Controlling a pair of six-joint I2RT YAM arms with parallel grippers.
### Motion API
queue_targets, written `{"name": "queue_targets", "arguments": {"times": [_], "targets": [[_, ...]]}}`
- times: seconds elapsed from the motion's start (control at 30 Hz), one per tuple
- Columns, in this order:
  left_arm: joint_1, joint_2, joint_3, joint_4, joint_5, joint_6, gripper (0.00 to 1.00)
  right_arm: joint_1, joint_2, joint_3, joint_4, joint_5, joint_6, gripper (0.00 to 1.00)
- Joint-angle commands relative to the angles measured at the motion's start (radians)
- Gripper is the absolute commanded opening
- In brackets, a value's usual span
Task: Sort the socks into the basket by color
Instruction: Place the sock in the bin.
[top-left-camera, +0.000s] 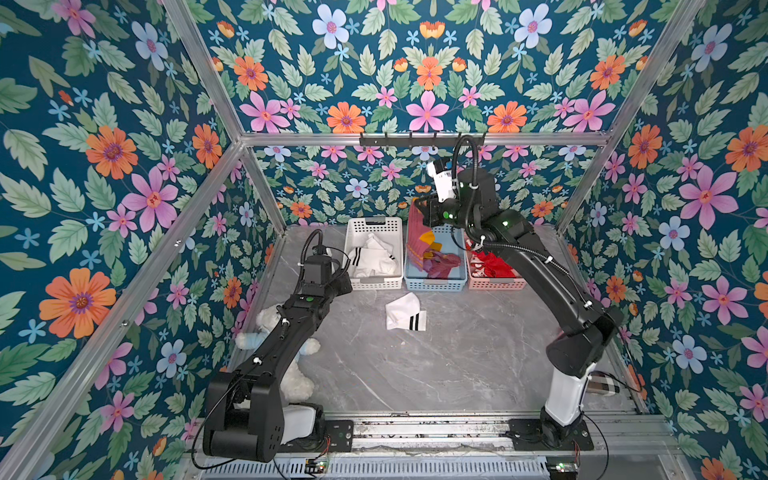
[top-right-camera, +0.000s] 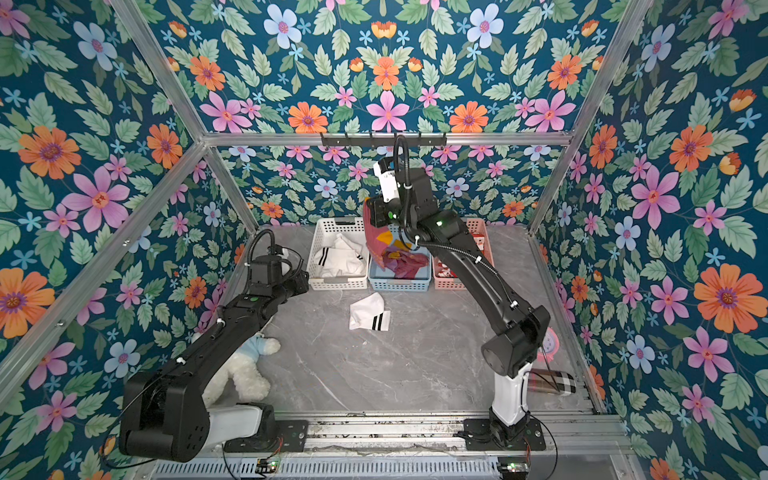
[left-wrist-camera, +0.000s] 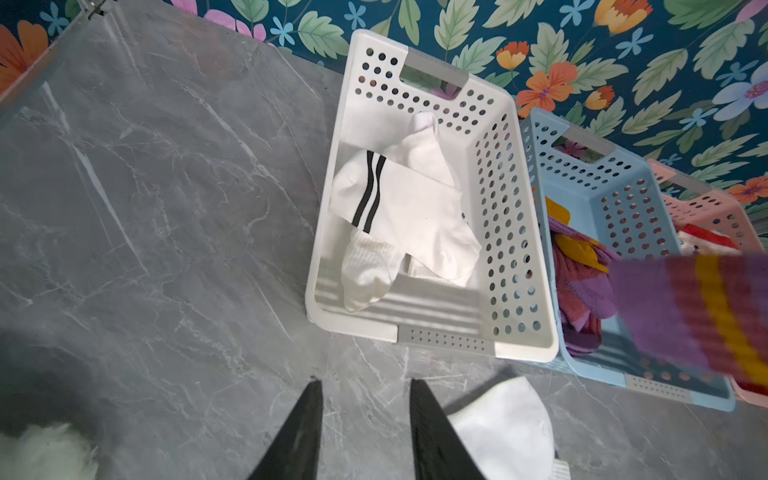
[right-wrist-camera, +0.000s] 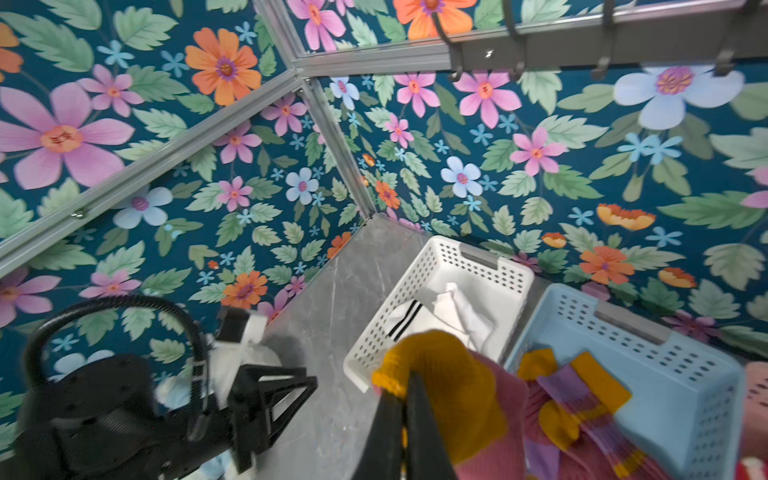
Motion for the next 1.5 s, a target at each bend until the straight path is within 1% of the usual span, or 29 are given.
{"name": "queue_targets", "arguments": {"times": [0.0, 0.17, 0.23, 0.3, 0.43, 0.47, 0.6, 0.7, 0.87, 1.07, 1.23, 1.47], "targets": [[0.000, -0.011, -0.013, 0.040, 0.023, -0.015, 0.38, -0.041, 0.111, 0.175, -0.101, 0.013, -0.029, 0.00], [0.000, -0.022, -0.035, 0.044, 0.026, -0.013, 0.38, -0.120, 0.326, 0.539, -0.228, 0.021, -0.036, 0.00], [0.001, -0.027, -0.043, 0.046, 0.027, -0.011, 0.38, -0.152, 0.356, 0.583, -0.224, 0.023, -0.030, 0.00], [0.000, -0.030, -0.052, 0.050, 0.029, -0.013, 0.38, -0.180, 0.344, 0.528, -0.176, 0.021, -0.019, 0.00], [0.000, -0.026, -0.070, 0.068, 0.037, -0.016, 0.39, -0.216, 0.291, 0.306, -0.017, -0.007, 0.003, 0.00], [0.000, -0.020, -0.070, 0.071, 0.040, -0.019, 0.38, -0.220, 0.300, 0.281, -0.006, -0.022, 0.008, 0.00], [0.000, -0.003, -0.071, 0.087, 0.058, -0.028, 0.38, -0.218, 0.368, 0.278, -0.045, -0.055, 0.014, 0.00], [0.000, -0.001, -0.073, 0.095, 0.070, -0.033, 0.38, -0.218, 0.382, 0.215, -0.036, -0.070, 0.025, 0.00], [0.000, -0.001, -0.077, 0.093, 0.069, -0.031, 0.38, -0.211, 0.308, -0.021, 0.076, -0.083, 0.044, 0.00], [0.000, 0.007, -0.079, 0.108, 0.092, -0.033, 0.38, -0.197, 0.244, -0.228, 0.166, -0.095, 0.068, 0.00], [-0.001, 0.003, -0.085, 0.136, 0.120, -0.037, 0.38, -0.191, 0.210, -0.357, 0.224, -0.109, 0.093, 0.00], [-0.013, -0.003, -0.100, 0.204, 0.174, -0.052, 0.39, -0.183, 0.209, -0.464, 0.265, -0.130, 0.117, 0.00]]}}
